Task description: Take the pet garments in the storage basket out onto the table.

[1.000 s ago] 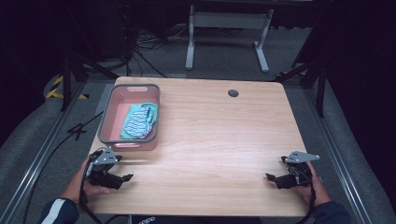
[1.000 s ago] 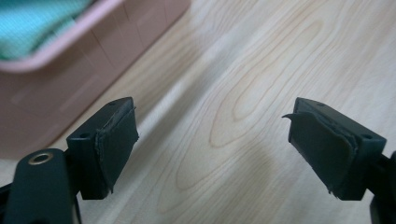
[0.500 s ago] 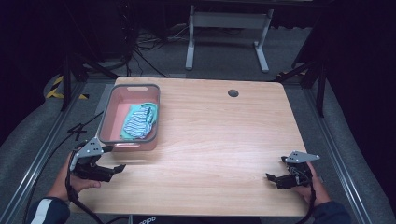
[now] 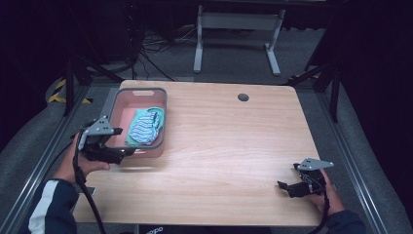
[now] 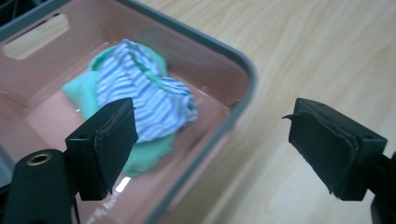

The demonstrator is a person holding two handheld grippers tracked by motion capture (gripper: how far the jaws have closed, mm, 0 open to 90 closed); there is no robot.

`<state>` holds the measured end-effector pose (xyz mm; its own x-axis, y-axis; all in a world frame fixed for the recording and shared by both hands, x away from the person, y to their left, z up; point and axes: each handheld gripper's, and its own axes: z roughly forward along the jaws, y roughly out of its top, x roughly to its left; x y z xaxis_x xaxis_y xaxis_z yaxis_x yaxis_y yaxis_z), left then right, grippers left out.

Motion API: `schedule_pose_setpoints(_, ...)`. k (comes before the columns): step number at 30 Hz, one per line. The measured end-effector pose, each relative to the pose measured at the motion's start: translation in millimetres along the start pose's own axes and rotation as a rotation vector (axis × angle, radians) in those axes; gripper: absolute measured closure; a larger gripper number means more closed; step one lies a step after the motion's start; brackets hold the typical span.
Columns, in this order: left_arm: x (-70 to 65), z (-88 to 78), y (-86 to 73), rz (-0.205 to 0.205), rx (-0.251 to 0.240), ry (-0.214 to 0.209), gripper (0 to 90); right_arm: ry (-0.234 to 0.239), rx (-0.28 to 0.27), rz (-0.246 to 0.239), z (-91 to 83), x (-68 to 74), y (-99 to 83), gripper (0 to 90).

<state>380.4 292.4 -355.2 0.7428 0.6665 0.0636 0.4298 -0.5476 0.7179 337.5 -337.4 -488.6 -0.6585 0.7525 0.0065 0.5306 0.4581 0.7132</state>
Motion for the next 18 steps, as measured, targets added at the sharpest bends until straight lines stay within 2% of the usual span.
schedule_pose_setpoints(3, 14.3, 13.1, 11.5, -0.026, 0.045, 0.008, 15.7, 0.000, 0.001, -0.001, -0.1, -0.1, 0.0, 0.7)
schedule_pose_setpoints(4, 19.3, 17.6, 14.4, -0.034, 0.054, 0.018, 15.6, 0.000, 0.001, -0.001, -0.1, -0.1, 0.1, 0.7)
schedule_pose_setpoints(6, 28.5, 26.4, 18.5, -0.045, 0.049, 0.011, 16.0, 0.000, 0.001, -0.001, -0.1, -0.1, 0.1, 0.7)
schedule_pose_setpoints(7, 32.2, 30.9, 20.2, -0.042, 0.063, 0.020, 17.0, 0.000, 0.001, -0.001, -0.1, -0.1, 0.1, 0.7)
schedule_pose_setpoints(8, 35.2, 35.2, 21.2, -0.054, 0.074, 0.012, 17.0, 0.001, 0.003, -0.002, -0.2, -0.1, 0.1, 0.7)
schedule_pose_setpoints(9, 39.6, 42.6, 22.7, -0.068, 0.098, 0.004, 16.8, 0.000, 0.003, -0.002, -0.3, -0.1, 0.1, 0.7)
schedule_pose_setpoints(10, 43.1, 47.9, 24.0, -0.062, 0.127, 0.012, 16.8, 0.000, 0.002, 0.000, -0.3, 0.0, -0.1, 0.7)
schedule_pose_setpoints(11, 44.9, 54.2, 24.3, -0.084, 0.139, 0.010, 16.7, 0.000, 0.002, -0.001, -0.3, 0.0, -0.1, 0.7)
schedule_pose_setpoints(13, 50.4, 64.0, 26.9, -0.077, 0.198, 0.019, 17.3, 0.000, 0.002, -0.001, -0.3, 0.0, -0.1, 0.7)
schedule_pose_setpoints(14, 52.1, 69.1, 27.2, -0.073, 0.202, 0.040, 17.6, 0.000, 0.002, -0.001, -0.3, 0.0, -0.1, 0.7)
schedule_pose_setpoints(16, 57.2, 78.5, 29.3, -0.098, 0.250, 0.017, 16.9, 0.000, 0.002, 0.000, -0.4, 0.0, -0.1, 0.7)
schedule_pose_setpoints(18, 59.8, 85.4, 31.8, -0.092, 0.271, 0.022, 18.9, 0.000, 0.002, -0.001, -0.4, 0.0, -0.1, 0.7)
